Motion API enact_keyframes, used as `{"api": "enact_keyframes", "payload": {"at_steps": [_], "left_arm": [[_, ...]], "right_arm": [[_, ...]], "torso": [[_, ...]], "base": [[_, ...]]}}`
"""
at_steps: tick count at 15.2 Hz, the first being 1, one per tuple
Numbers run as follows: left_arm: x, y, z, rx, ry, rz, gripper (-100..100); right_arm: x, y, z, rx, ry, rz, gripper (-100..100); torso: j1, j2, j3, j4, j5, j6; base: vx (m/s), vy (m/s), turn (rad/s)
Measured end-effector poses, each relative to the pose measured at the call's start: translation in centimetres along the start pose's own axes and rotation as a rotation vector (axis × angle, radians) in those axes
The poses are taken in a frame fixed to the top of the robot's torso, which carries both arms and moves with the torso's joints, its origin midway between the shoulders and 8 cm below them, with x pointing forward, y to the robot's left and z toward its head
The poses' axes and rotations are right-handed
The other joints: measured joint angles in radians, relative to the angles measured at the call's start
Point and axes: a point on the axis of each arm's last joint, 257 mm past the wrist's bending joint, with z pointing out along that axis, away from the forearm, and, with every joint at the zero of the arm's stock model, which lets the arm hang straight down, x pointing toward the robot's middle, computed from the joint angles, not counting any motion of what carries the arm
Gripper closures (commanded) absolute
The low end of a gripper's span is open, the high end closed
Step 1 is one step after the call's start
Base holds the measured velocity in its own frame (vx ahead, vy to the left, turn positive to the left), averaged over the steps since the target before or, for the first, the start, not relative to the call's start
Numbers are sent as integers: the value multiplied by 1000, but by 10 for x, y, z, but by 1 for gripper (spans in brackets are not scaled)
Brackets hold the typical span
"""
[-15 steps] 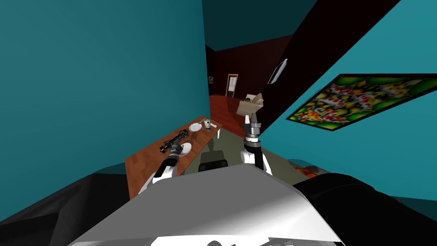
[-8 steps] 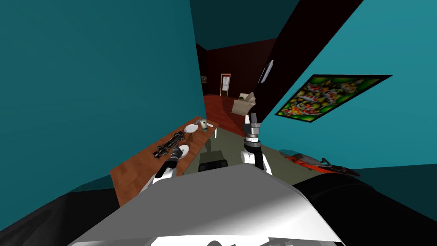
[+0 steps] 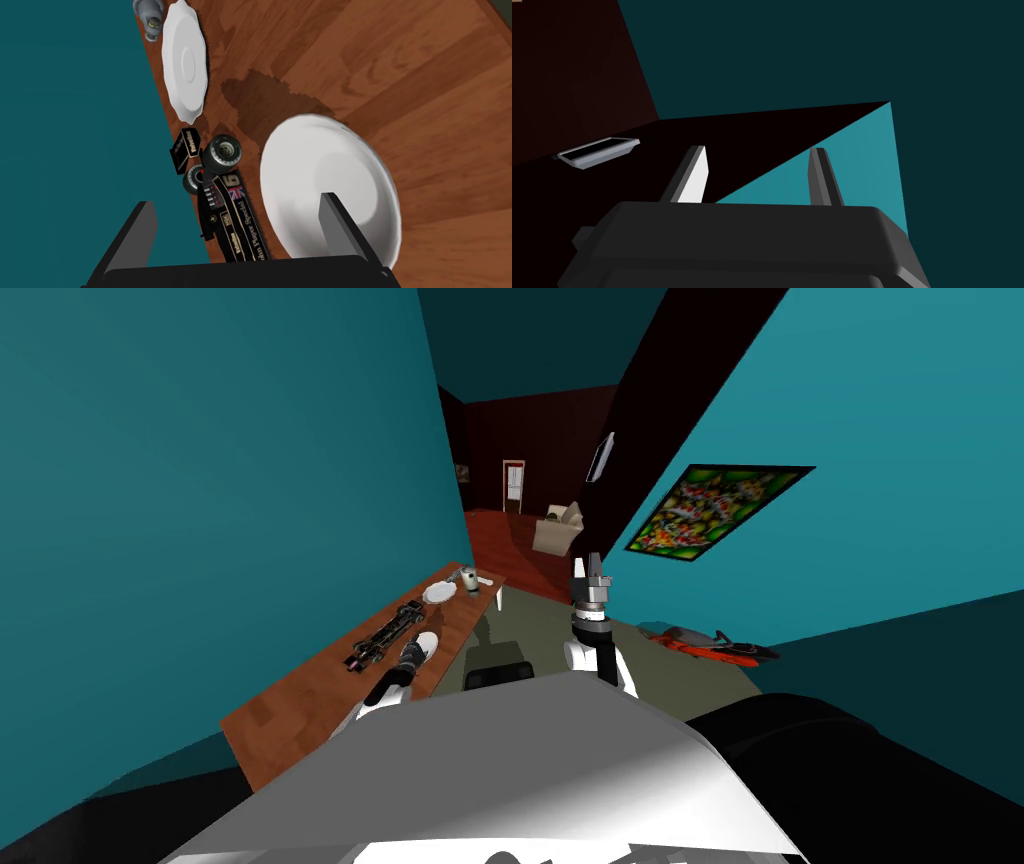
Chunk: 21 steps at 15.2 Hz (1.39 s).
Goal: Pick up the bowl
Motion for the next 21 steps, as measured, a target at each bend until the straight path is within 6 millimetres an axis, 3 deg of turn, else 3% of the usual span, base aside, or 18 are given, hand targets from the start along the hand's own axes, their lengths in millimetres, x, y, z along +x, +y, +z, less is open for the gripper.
{"api": "enact_keyframes", "payload": {"at_steps": [6,21], "left_arm": [[-33,58,-5,-144,-71,-31,-100],[-106,158,-34,-419,-240,-102,-100]], "right_arm": [[0,0,0,0,0,0,0],[0,0,0,0,0,0,0]], "torso": [[1,0,0,0,0,0],[1,-1,-1,0,0,0]], "base": [[-29,49,-230],[-24,43,-181]]}}
